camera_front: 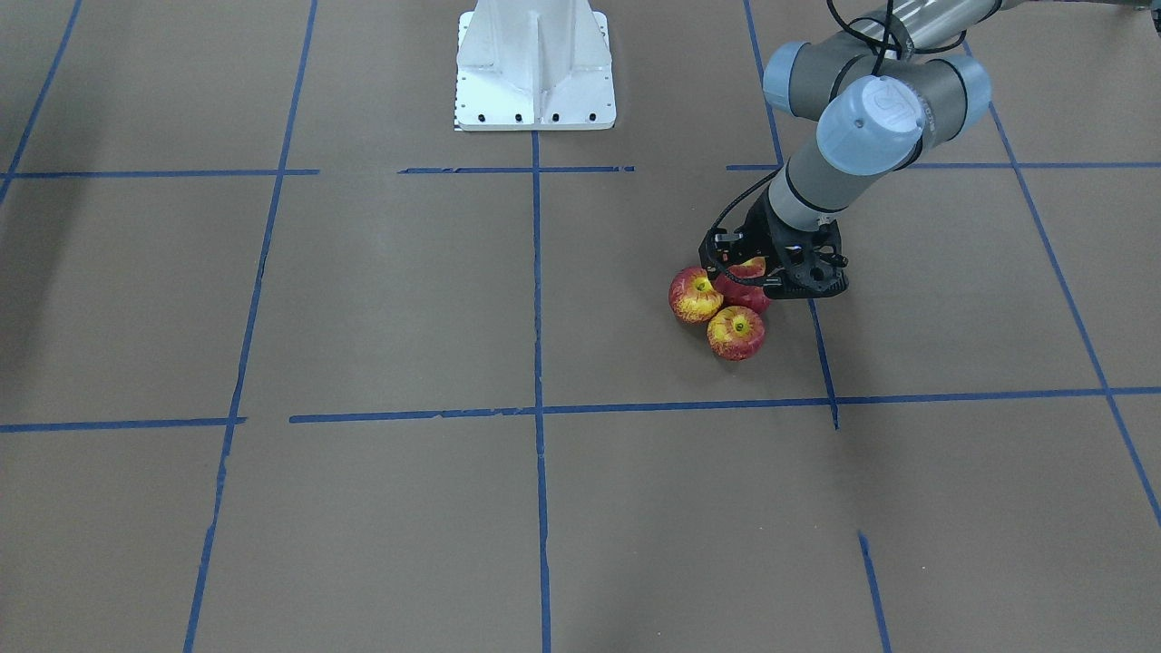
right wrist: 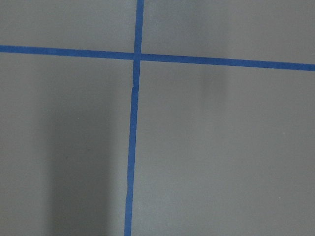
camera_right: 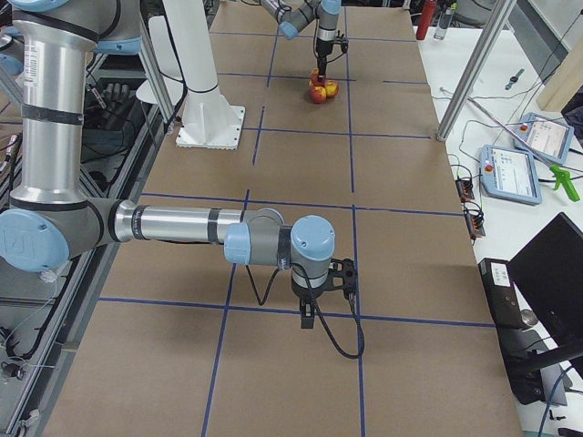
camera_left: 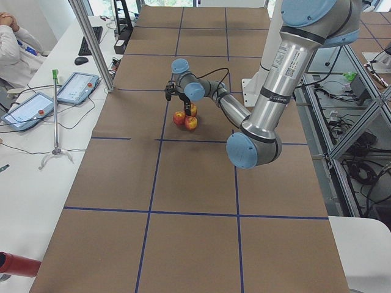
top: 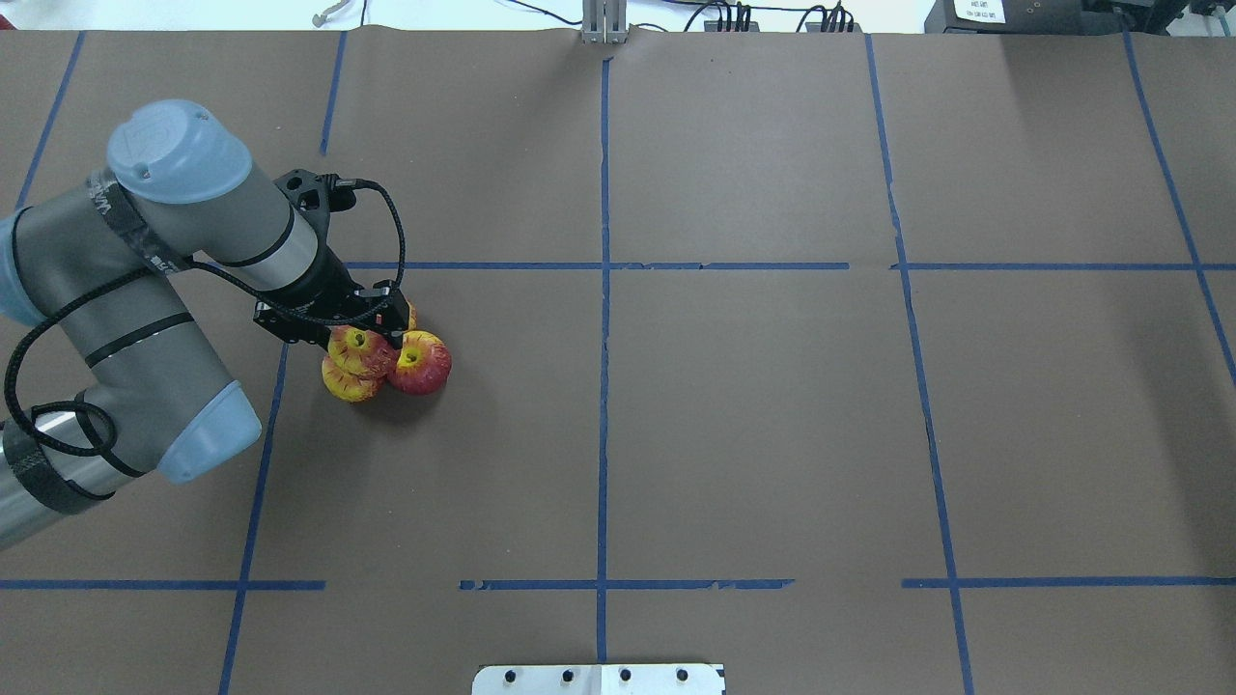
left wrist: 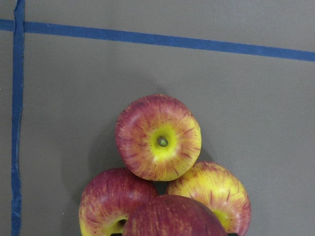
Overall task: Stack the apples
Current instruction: 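Lower the apple with the left gripper onto the three clustered apples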
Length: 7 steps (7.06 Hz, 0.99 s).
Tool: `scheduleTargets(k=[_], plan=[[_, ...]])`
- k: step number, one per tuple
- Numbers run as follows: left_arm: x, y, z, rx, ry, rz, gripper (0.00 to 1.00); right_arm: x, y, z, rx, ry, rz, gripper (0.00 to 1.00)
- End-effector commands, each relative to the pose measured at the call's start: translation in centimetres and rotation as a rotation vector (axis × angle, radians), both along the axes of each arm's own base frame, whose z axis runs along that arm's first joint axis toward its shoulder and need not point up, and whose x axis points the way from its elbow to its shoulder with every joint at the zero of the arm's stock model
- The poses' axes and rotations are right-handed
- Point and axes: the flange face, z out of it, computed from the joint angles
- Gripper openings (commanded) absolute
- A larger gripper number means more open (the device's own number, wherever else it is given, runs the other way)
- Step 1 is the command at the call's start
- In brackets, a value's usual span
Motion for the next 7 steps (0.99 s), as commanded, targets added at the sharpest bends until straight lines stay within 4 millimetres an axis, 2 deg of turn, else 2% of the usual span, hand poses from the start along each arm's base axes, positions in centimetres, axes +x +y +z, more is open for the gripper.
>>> scheduleTargets(k=[1,3,6,7], plan=[[0.03,-0.01,-0.14,0.009,0.005,0.003,0.00,0.00,0.00,0.00,0.000,0.000,0.000,1.00],[0.40,-0.35,-0.46,0.010,0.006,0.003,0.00,-0.01,0.00,-0.01,0.000,-0.002,0.000,1.00],[0.78,-0.95,0.47,0.026,-0.002,-0.010,0.00,0.00,0.00,0.00,0.000,0.000,0.000,1.00],[0.71,-1.01,0.49,0.025,-0.003,-0.012,0.14,0.00,0.00,0.00,0.000,0.000,0.000,1.00]])
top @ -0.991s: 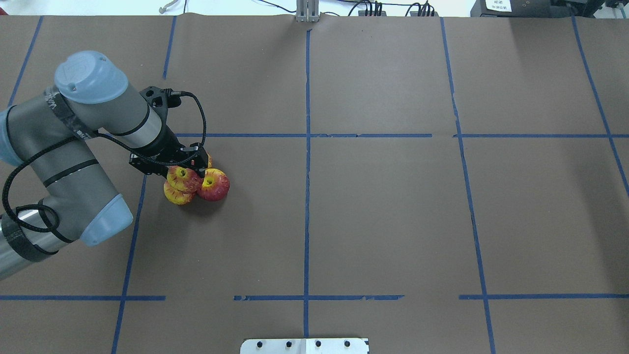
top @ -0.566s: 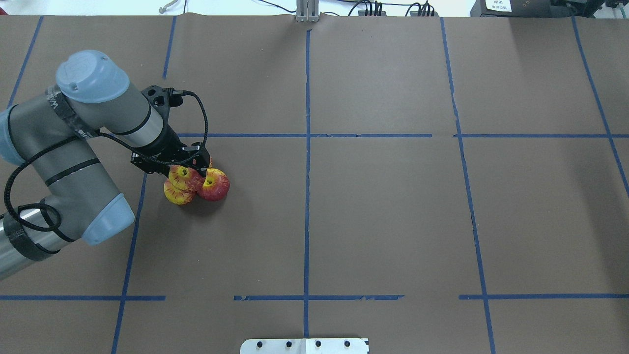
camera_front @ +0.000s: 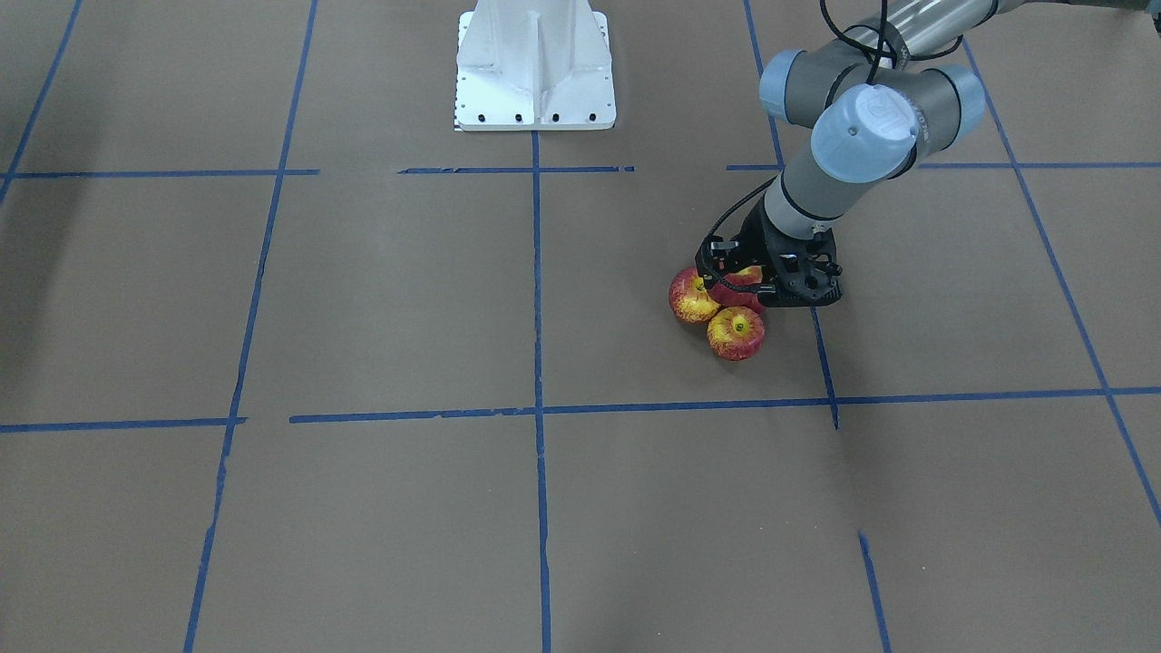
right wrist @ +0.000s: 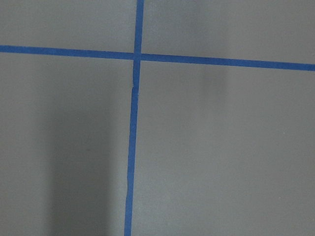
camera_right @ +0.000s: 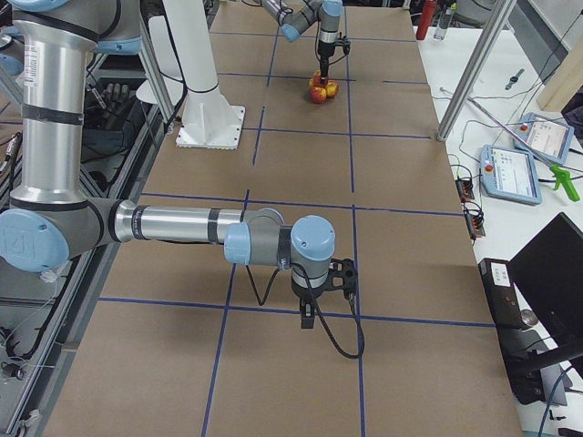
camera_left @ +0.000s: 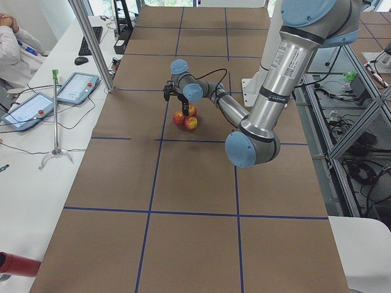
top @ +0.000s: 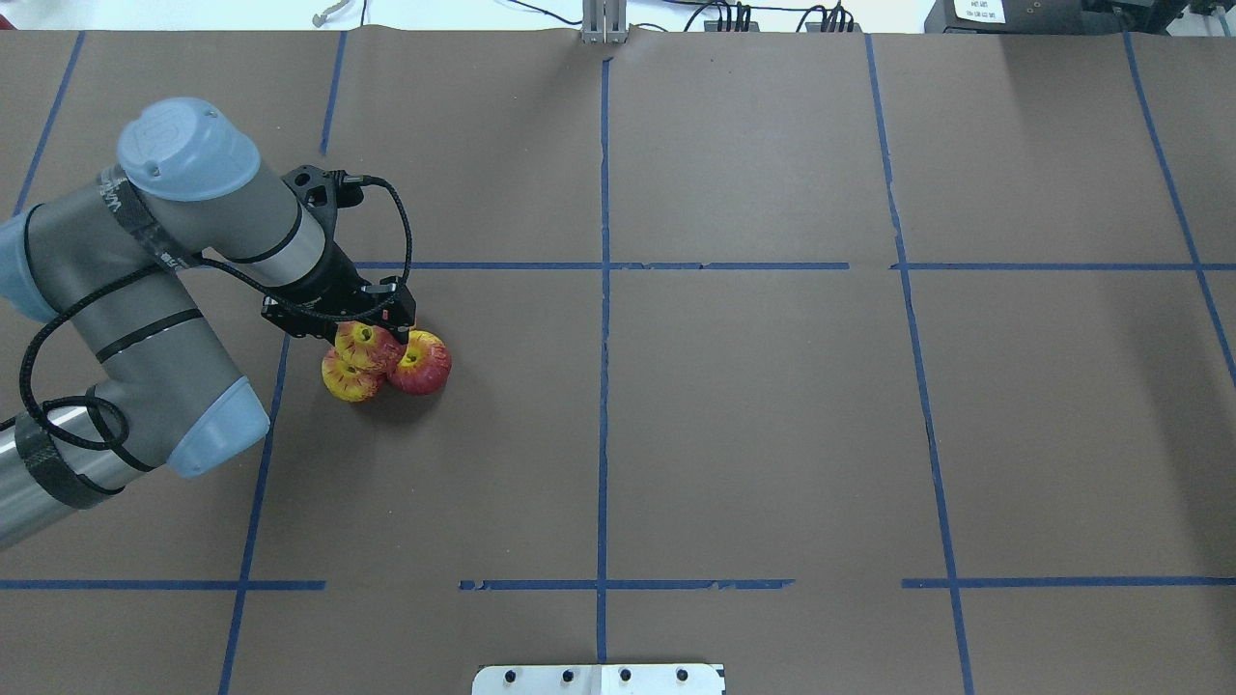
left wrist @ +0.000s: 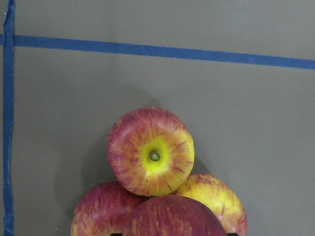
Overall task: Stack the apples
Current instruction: 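Lower the apple with the left gripper onto the three clustered apples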
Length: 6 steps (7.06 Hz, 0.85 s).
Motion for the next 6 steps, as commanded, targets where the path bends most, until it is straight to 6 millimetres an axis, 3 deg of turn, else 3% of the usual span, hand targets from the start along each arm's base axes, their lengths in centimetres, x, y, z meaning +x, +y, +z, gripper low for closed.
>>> scheduleTargets(k=[1,2,3,4,5,6], plan=[[0.0,-0.1,0.2,0.000,-0.003,-0.002,0.49,0.0,0.0,0.0,0.000,0.000,0.000,1.00],[0.0,-0.1,0.2,-0.001,-0.004,-0.002,0.88,0.0,0.0,0.0,0.000,0.000,0.000,1.00],[0.0,-0.1,0.2,0.001,-0.003,-0.003,1.00,0.0,0.0,0.0,0.000,0.000,0.000,1.00],[-0.4,-0.3,0.1,0.000,-0.004,-0.009,1.00,0.0,0.0,0.0,0.000,0.000,0.000,1.00],[-2.2,-0.9,-0.4,-0.010,-0.006,-0.033,1.00,0.0,0.0,0.0,0.000,0.000,0.000,1.00],[-6.0,-0.8,-2.8,-0.015,-0.012,-0.075,1.00,0.0,0.0,0.0,0.000,0.000,0.000,1.00]])
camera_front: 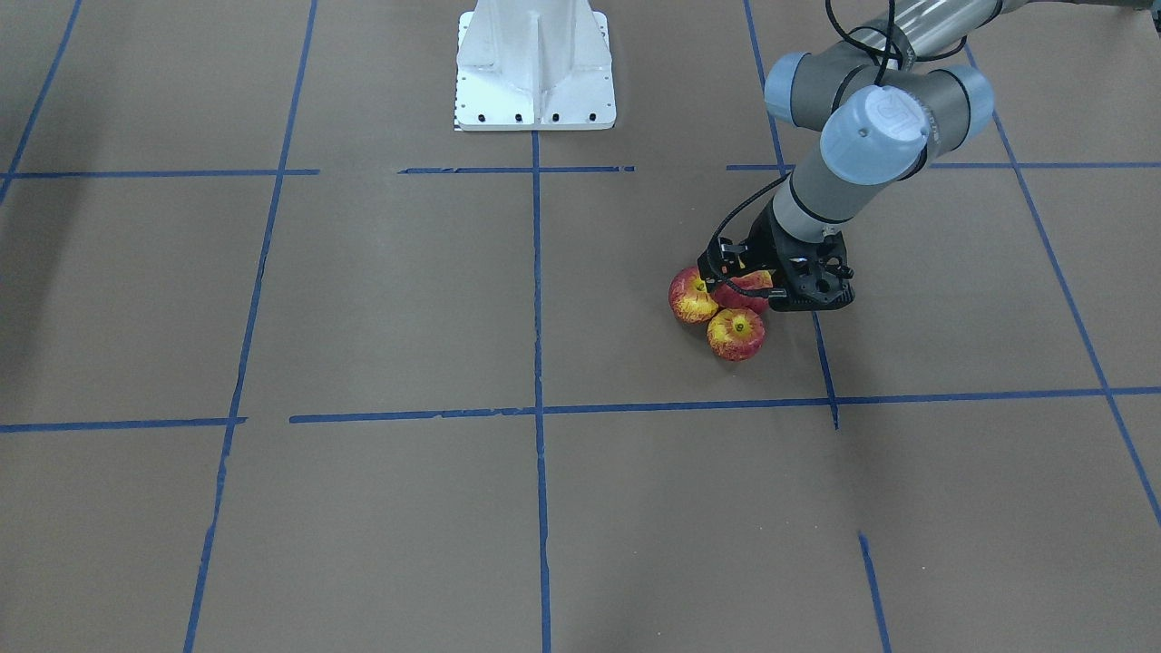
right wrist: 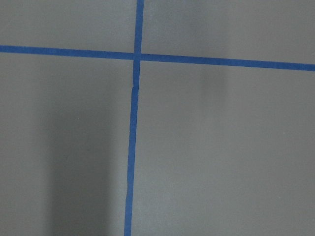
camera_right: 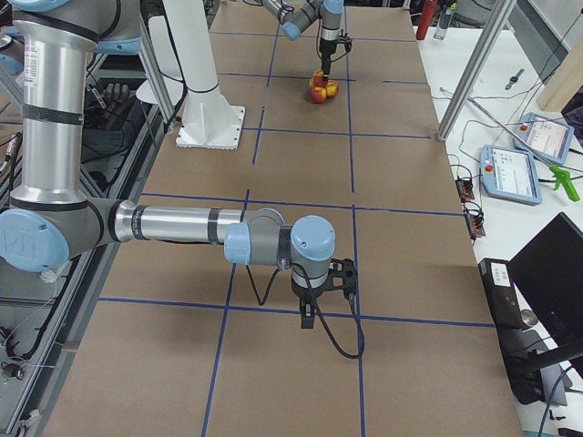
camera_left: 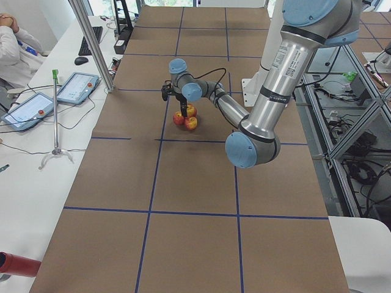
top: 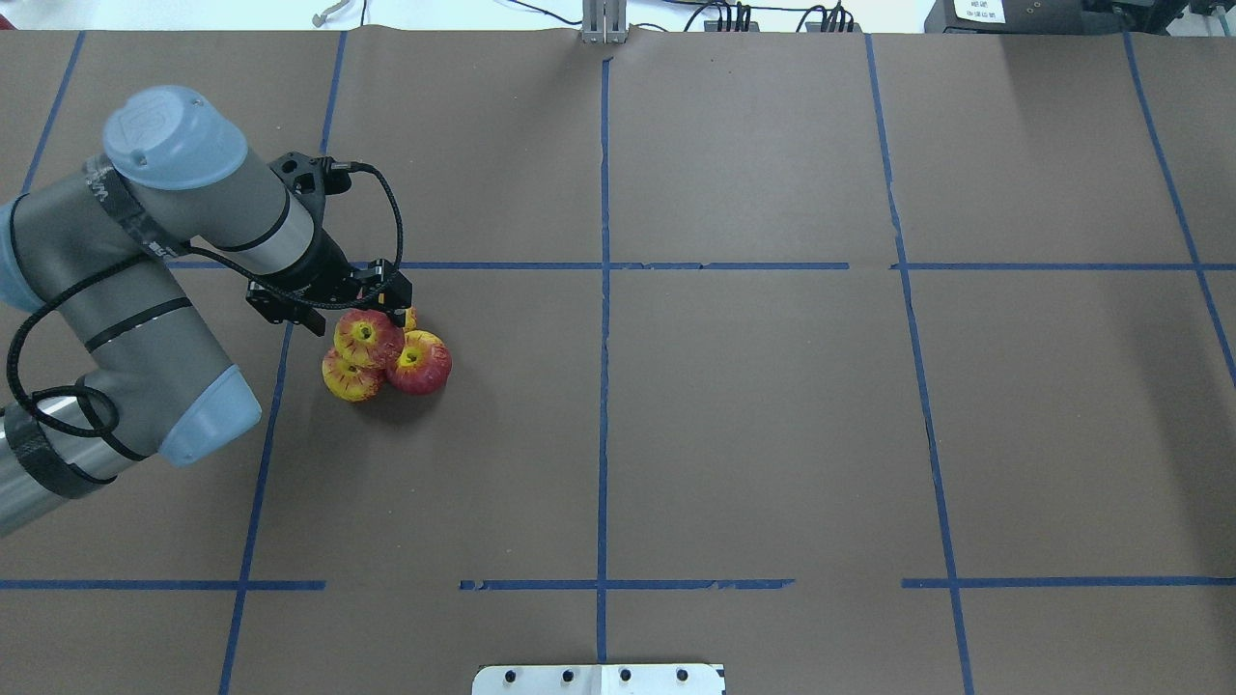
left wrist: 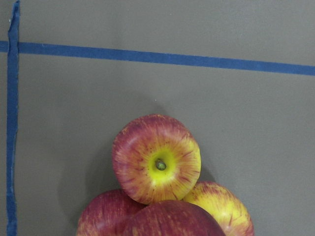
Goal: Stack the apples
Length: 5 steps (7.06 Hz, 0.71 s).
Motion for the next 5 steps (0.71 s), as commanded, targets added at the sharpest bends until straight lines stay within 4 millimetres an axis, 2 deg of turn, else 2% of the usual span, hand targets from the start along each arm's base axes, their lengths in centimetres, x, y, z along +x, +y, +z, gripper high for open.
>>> scheduleTargets(k=[1,2,3,5], plan=[[-9.2,-1.7,-3.8,-0.002,-0.002,-0.124,1.00,0.0,0.0,0.0,0.000,0.000,0.000,1.00],[-13.4,-3.0,-4.6,0.082,0.012,-0.123,1.00,0.0,0.0,0.0,0.000,0.000,0.000,1.00],[-16.6,-3.5,-1.3,0.101,-0.018,-0.087,1.00,0.0,0.0,0.0,0.000,0.000,0.000,1.00],[-24.6,-4.8,10.0,0.207,-0.136,0.051,1.00,0.0,0.0,0.0,0.000,0.000,0.000,1.00]])
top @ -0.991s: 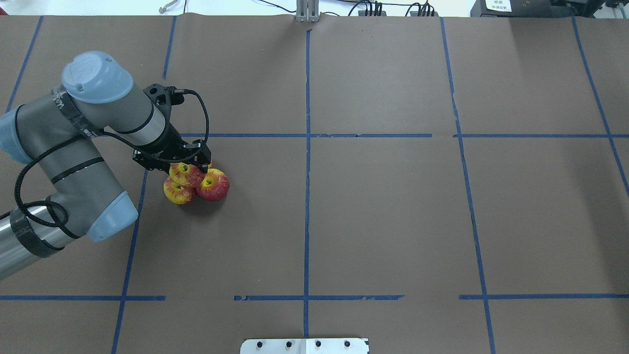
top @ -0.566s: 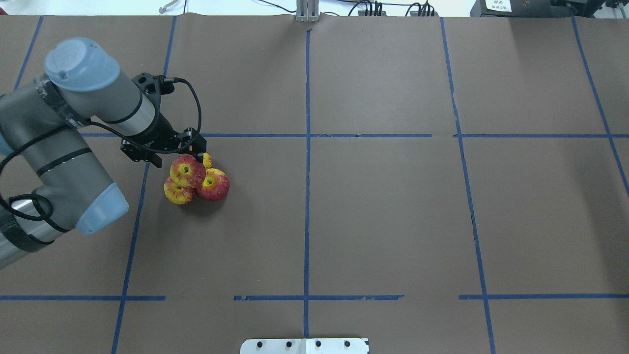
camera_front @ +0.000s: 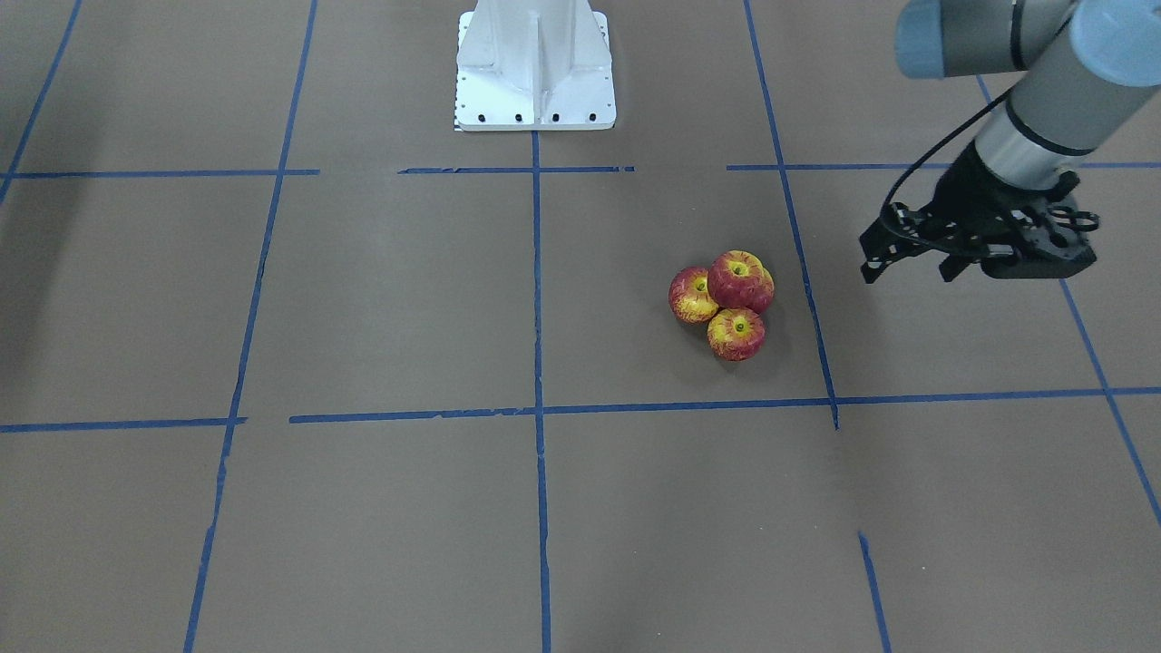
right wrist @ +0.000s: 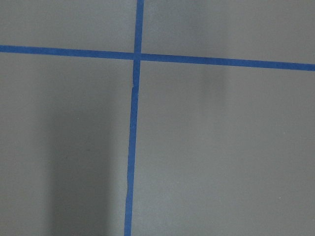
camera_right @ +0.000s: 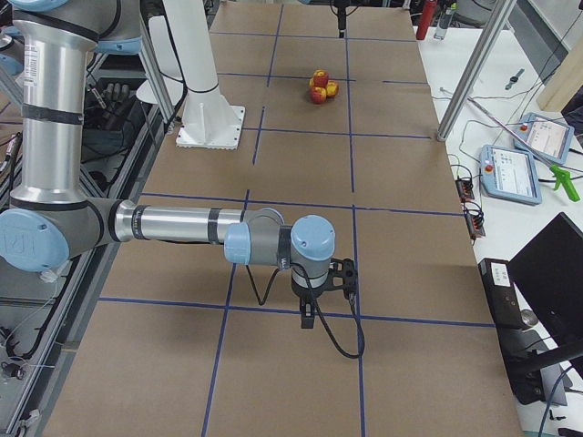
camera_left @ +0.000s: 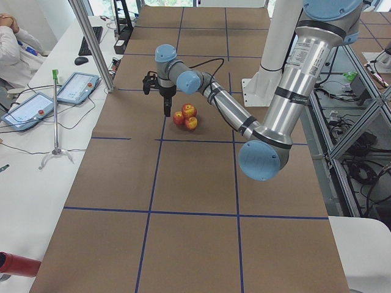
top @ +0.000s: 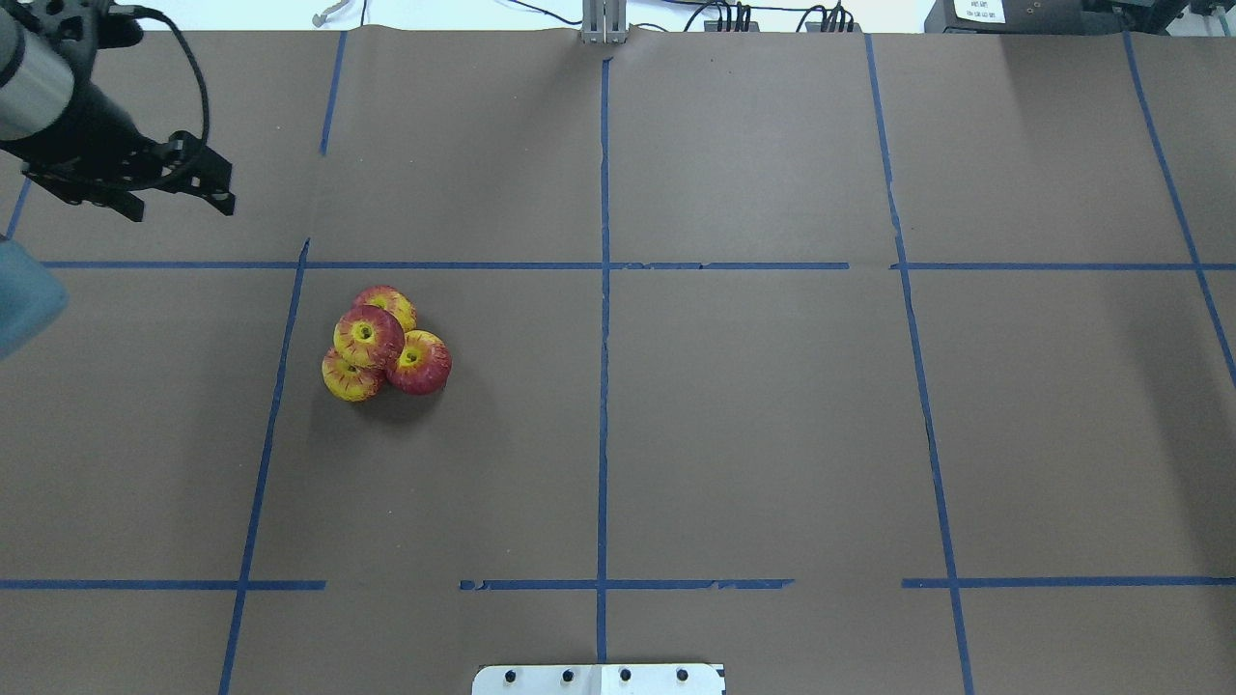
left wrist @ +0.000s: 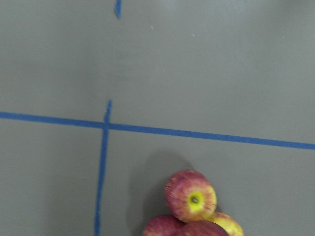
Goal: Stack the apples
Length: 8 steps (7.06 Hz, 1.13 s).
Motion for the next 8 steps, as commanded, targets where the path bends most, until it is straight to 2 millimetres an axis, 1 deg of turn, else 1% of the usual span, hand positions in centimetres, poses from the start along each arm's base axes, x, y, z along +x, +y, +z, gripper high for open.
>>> scheduleTargets(k=[1,2,3,4,5,6,7,8], plan=[[-9.9,-1.9,11.4,0.070,-0.113,0.104,1.00,0.0,0.0,0.0,0.000,0.000,0.000,1.00],[-13.6,-2.3,14.1,0.074,-0.137,0.107,1.00,0.0,0.0,0.0,0.000,0.000,0.000,1.00],[-15.7,-1.8,15.9,0.059,-0.146,0.097,1.00,0.0,0.0,0.0,0.000,0.000,0.000,1.00],[-18.5,-0.9,18.2,0.029,-0.152,0.073,1.00,0.0,0.0,0.0,0.000,0.000,0.000,1.00],[-22.4,-0.5,20.9,0.022,-0.135,0.067,1.00,0.0,0.0,0.0,0.000,0.000,0.000,1.00],[-25.0,0.5,25.8,0.025,-0.037,0.134,1.00,0.0,0.0,0.0,0.000,0.000,0.000,1.00],[-25.0,0.9,27.6,-0.026,-0.029,0.149,1.00,0.0,0.0,0.0,0.000,0.000,0.000,1.00],[-24.9,0.6,27.3,-0.033,-0.024,0.148,1.00,0.0,0.0,0.0,0.000,0.000,0.000,1.00]])
